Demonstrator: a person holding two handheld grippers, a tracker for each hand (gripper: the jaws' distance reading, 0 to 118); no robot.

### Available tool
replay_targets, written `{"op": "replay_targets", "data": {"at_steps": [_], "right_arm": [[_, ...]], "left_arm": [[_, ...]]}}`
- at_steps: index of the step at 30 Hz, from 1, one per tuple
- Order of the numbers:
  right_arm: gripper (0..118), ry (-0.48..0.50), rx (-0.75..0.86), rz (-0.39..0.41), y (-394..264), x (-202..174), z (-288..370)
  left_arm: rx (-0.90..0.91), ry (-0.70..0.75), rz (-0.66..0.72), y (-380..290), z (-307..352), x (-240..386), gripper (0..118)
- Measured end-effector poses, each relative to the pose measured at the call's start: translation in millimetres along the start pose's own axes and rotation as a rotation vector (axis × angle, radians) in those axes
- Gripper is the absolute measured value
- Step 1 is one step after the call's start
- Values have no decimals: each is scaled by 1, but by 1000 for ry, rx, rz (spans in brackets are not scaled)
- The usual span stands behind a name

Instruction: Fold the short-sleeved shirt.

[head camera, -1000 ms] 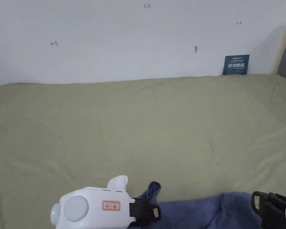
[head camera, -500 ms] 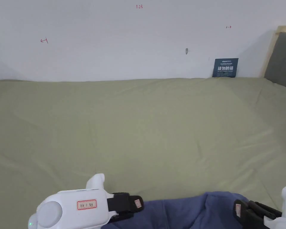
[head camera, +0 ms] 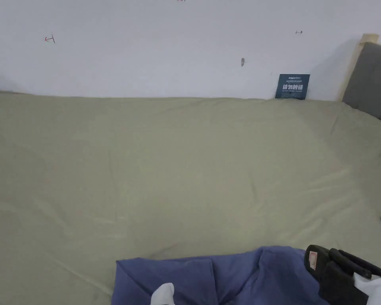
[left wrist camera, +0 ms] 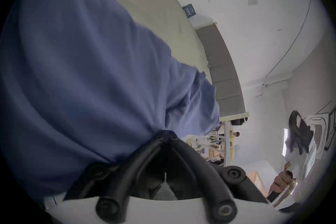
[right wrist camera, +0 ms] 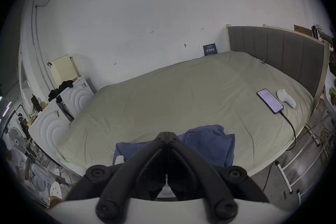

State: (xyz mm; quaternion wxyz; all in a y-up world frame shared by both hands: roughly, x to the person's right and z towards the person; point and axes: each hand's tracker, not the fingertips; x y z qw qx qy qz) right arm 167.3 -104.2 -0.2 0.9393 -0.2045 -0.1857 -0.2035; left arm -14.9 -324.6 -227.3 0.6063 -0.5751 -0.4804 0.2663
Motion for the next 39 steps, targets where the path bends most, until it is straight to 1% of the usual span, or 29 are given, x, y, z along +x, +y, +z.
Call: {"op": "replay_targets", "data": {"at_steps": [1,2,5,7,8,9,10,12,13,14,16,17,18,19,21,23,24,27,29,30,31,32,33,34,36,38,39], "right_arm": [[2,1,3,2,1,0,-1],[2,1,6,4,2,-1,-1],[2,7,5,8,5,-4,-4],[2,18,-3,17,6,-7,-7],[2,18,-5,23,7,-9,-8],[2,23,-5,31,7,-11,-9],[2,33,-7,41,8,-12,-10],[2,40,-8,47,8,-15,-12],[2,44,-6,48,8,-15,-12],[2,50,-6,47,9,-16,-12],[2,60,-9,47,9,-18,-12],[2,63,-12,50,10,-18,-12],[2,65,-14,56,11,-19,-11],[2,65,-13,62,12,-19,-11],[2,67,-7,65,13,-19,-10],[2,74,-2,55,15,-19,-8],[2,82,2,46,16,-17,-7],[2,82,2,41,15,-16,-7],[2,75,-1,41,14,-14,-8],[2,71,-5,40,13,-13,-9],[2,65,-12,36,13,-12,-9],[2,63,-15,34,12,-12,-9],[2,65,-19,34,12,-11,-9],[2,64,-19,36,11,-11,-8],[2,58,-17,41,10,-11,-7],[2,57,-18,39,10,-11,-7],[2,56,-20,37,10,-11,-8]], "left_arm": [[-36,34,2,-3,2,3,0],[-45,31,-14,-4,3,7,0],[-24,32,-75,9,32,21,0],[45,2,-53,26,68,30,0],[59,30,-59,34,84,33,0],[84,98,-94,45,107,33,0],[99,134,-136,53,126,31,0],[126,223,-147,64,155,18,0],[133,244,-120,69,168,5,6],[122,245,-72,72,176,-5,28],[144,246,21,71,188,-29,45],[148,236,64,69,189,-38,63],[144,195,104,65,191,-51,80],[141,142,147,62,189,-59,85],[129,118,230,61,179,-67,85],[54,119,256,57,162,-76,85],[79,37,247,56,154,-77,85],[151,-99,311,51,137,-81,84],[158,-124,289,45,128,-83,82],[169,-130,280,42,126,-83,74],[177,-118,278,40,126,-81,50],[192,-29,272,40,126,-82,13],[173,66,252,40,127,-83,13],[169,114,239,37,129,-85,13],[168,-7,274,35,135,-87,13],[195,86,212,38,140,-77,13],[180,94,184,40,141,-72,13]]}}
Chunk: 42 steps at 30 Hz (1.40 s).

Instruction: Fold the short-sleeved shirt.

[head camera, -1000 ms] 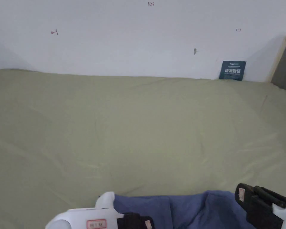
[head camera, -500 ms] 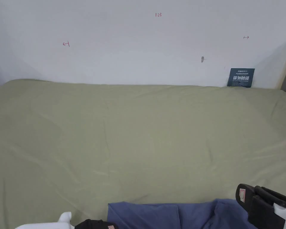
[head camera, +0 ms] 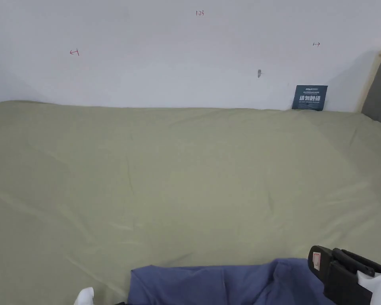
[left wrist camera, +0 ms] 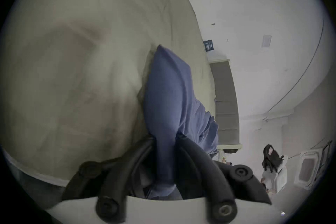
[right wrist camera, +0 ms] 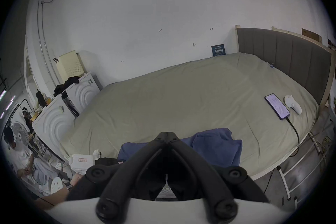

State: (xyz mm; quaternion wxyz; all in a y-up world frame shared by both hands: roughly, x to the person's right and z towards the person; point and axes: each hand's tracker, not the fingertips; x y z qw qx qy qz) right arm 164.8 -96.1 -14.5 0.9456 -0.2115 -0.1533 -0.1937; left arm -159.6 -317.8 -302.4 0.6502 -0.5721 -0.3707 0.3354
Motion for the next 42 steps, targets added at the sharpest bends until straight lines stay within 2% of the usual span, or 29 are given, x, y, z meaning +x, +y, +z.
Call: {"op": "replay_targets", "data": {"at_steps": [3,4,10,14,17,20,22,28,31,33,37,39,42], "right_arm": [[2,-3,-6,7,0,-1,-1],[2,-3,-8,11,0,-1,0],[2,-4,-4,5,1,0,-2],[2,2,3,7,4,-4,-6],[2,11,1,14,6,-7,-10],[2,16,-5,23,4,-10,-14],[2,19,-10,22,2,-11,-16],[2,13,-26,30,-1,-10,-14],[2,0,-17,22,-1,-6,-9],[2,-9,-10,17,-1,-3,-6],[2,-36,-1,5,0,5,-4],[2,-42,0,-14,0,8,-6],[2,-33,-4,-27,-1,10,-8]], "left_arm": [[-7,20,-35,5,11,20,13],[35,33,-86,9,21,27,13],[188,103,-146,38,95,55,13],[272,274,-240,49,145,77,13],[305,499,-384,51,166,99,13],[281,680,-512,44,161,123,13],[247,696,-571,34,142,135,13],[80,632,-701,-6,50,168,13],[3,547,-691,-17,12,172,13],[-50,541,-723,-23,-7,174,13],[-114,510,-692,-33,-24,178,15],[-159,451,-643,-32,-28,178,23],[-200,294,-521,-23,-26,170,60]]}}
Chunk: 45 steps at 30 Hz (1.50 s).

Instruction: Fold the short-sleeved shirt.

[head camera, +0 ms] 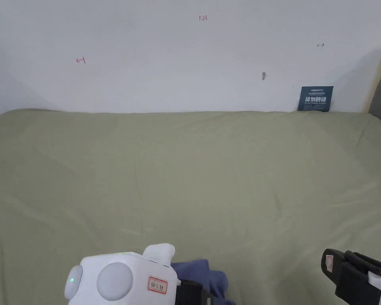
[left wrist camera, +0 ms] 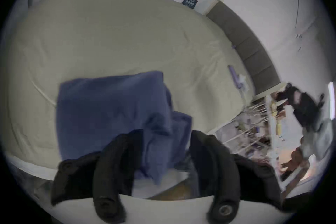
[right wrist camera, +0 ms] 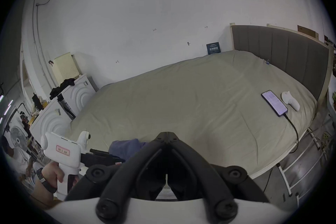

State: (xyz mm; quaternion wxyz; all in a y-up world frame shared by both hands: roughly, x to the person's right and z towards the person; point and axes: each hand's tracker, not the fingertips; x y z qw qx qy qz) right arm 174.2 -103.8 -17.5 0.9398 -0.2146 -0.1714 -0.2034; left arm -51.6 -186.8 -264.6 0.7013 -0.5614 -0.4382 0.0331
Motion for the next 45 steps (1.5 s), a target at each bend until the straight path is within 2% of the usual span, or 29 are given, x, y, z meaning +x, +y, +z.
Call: {"op": "replay_targets", "data": {"at_steps": [1,4,7,8,9,10,11,13,18,22,26,31,33,36,38,40,42,44,45], "right_arm": [[2,0,-2,3,-1,-1,0],[2,-6,-16,19,-3,-2,-2],[2,3,-25,14,-5,-3,-3],[2,6,-26,15,-5,-4,-3],[2,13,-24,19,-5,-4,-2],[2,17,-23,25,-5,-6,-1],[2,19,-23,29,-5,-7,1],[2,24,-17,35,-5,-7,3],[2,38,5,24,-3,-8,11],[2,37,22,30,-1,-8,17],[2,34,35,28,0,-8,18],[2,37,5,34,-5,-13,8],[2,45,-12,34,-9,-16,3],[2,58,-36,38,-12,-22,-1],[2,71,-35,46,-12,-25,0],[2,112,-25,58,-9,-25,-2],[2,195,-23,56,-6,-25,-11],[2,297,-48,21,-5,-24,-29],[2,382,-67,-1,-7,-22,-43]], "left_arm": [[4,-27,36,1,4,-2,66],[55,-112,30,1,22,-6,67],[116,-94,-4,0,33,-23,66],[131,-75,10,-1,33,-27,60],[139,-73,25,-2,31,-38,40],[152,-81,56,-3,28,-51,11],[152,-87,96,-4,23,-62,1],[149,-72,180,-11,8,-80,1],[120,-172,204,-32,-41,-78,1],[85,-177,146,-54,-75,-55,1],[153,-289,241,-70,-84,-51,1],[191,-318,234,-79,-82,-42,1],[156,-422,215,-81,-89,-37,1],[72,-297,165,-83,-111,-31,1],[75,-308,178,-84,-105,-29,1],[130,-391,162,-79,-76,-25,1],[189,-401,85,-67,-39,-23,1],[254,-324,33,-52,6,-31,1],[295,-260,18,-47,31,-39,1]]}}
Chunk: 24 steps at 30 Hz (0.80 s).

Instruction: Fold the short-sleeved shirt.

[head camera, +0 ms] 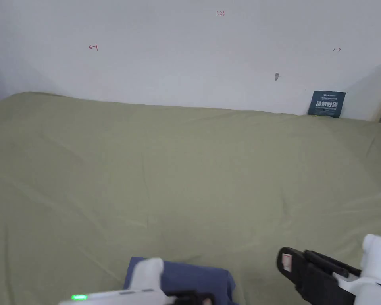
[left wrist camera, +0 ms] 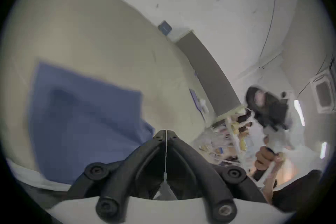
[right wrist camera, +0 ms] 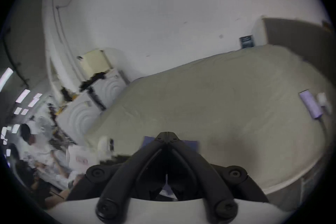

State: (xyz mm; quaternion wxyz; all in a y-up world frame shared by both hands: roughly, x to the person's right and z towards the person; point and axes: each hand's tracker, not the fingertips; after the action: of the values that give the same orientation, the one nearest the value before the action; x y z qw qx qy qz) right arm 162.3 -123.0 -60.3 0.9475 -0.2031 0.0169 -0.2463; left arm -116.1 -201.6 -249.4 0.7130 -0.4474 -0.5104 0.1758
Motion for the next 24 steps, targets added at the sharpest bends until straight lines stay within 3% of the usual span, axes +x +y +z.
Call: {"op": "replay_targets", "data": {"at_steps": [3,5,8,9,11,14,15,17,18,19,20,22,24], "right_arm": [[1,248,-128,-51,-18,14,-51],[1,337,-220,-71,-39,17,-91],[1,468,-404,-285,-75,27,-148],[1,471,-447,-346,-87,31,-163],[1,452,-519,-393,-106,42,-182],[1,297,-593,-404,-124,71,-193],[1,265,-592,-405,-128,83,-190],[1,332,-512,-540,-128,105,-174],[1,286,-459,-559,-125,113,-166],[1,241,-457,-525,-122,119,-162],[1,257,-466,-525,-121,126,-156],[1,245,-460,-551,-119,127,-153],[1,237,-476,-489,-118,119,-156]], "left_arm": [[117,173,1,29,60,-23,1],[162,278,22,37,88,-47,1],[154,371,110,41,110,-80,1],[143,390,128,40,112,-87,1],[110,386,139,38,109,-98,1],[37,328,209,34,96,-115,1],[22,312,222,32,90,-115,1],[0,269,246,30,80,-124,1],[-5,246,275,29,76,-127,1],[-17,218,285,30,74,-139,1],[-33,182,290,30,70,-143,1],[-68,89,294,31,59,-152,18],[-100,57,307,29,48,-159,58]]}}
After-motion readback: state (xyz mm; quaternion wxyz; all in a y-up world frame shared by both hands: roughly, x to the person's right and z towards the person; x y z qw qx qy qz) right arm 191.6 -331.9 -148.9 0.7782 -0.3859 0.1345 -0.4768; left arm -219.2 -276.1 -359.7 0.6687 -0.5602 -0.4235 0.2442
